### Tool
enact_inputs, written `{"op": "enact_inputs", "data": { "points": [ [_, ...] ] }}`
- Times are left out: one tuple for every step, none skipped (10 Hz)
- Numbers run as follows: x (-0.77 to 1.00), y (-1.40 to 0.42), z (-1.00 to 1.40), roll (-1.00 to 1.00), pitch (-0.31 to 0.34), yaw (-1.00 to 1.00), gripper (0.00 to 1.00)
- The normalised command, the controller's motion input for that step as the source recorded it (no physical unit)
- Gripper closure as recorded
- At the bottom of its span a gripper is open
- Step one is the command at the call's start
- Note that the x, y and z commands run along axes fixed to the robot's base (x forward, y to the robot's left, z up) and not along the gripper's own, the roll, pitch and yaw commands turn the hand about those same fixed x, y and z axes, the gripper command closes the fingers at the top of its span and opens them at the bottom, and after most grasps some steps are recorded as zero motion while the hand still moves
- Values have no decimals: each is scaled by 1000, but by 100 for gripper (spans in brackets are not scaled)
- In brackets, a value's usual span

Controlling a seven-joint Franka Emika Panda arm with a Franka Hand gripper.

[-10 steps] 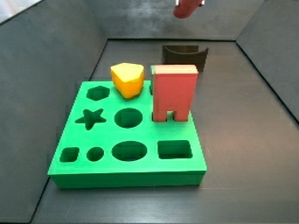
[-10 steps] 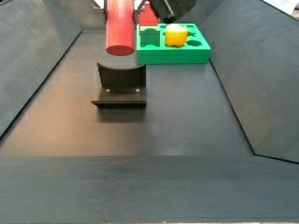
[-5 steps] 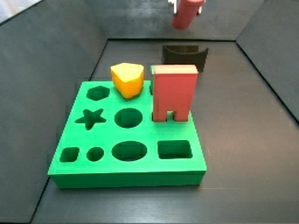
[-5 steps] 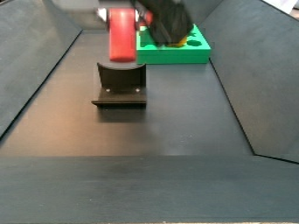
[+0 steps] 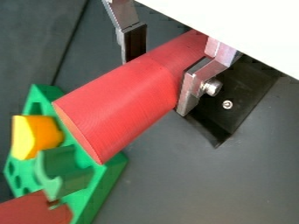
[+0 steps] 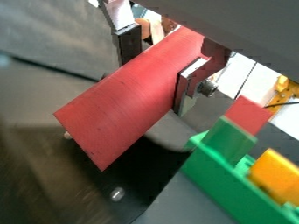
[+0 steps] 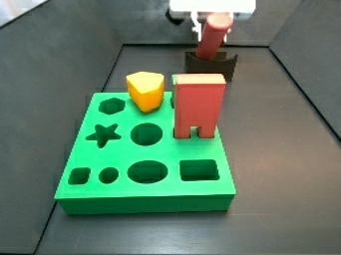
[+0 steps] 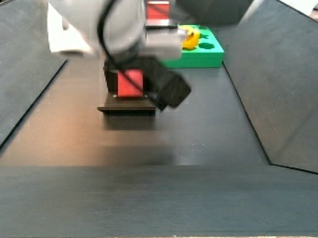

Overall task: Pick up the oval object. Move up. Place the oval object on the fixture. Regrasp the oval object. Move to above the board. Insert the oval object.
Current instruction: Place the oval object on the fixture, then regrasp the oval object.

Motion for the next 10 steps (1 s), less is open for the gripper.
{"op": "enact_inputs", "data": {
  "points": [
    [168,121,-826,-171,-2,-135,100],
    [148,106,-696,-165,-8,-124,100],
    [113,80,-468,-152,-20,-102,100],
    [92,67,-355,-151,-29,-92,100],
    [72,73,-328,-127,-32,-81,100],
    [70,73,-329,-123,-33,-71,100],
    [70,71,-329,-123,-33,-58,100],
    [0,-500,-167,0,0,0,100],
    [0,0,0,0,0,0,0],
    [0,0,1000,-34,20,-96,0]
  ]
}}
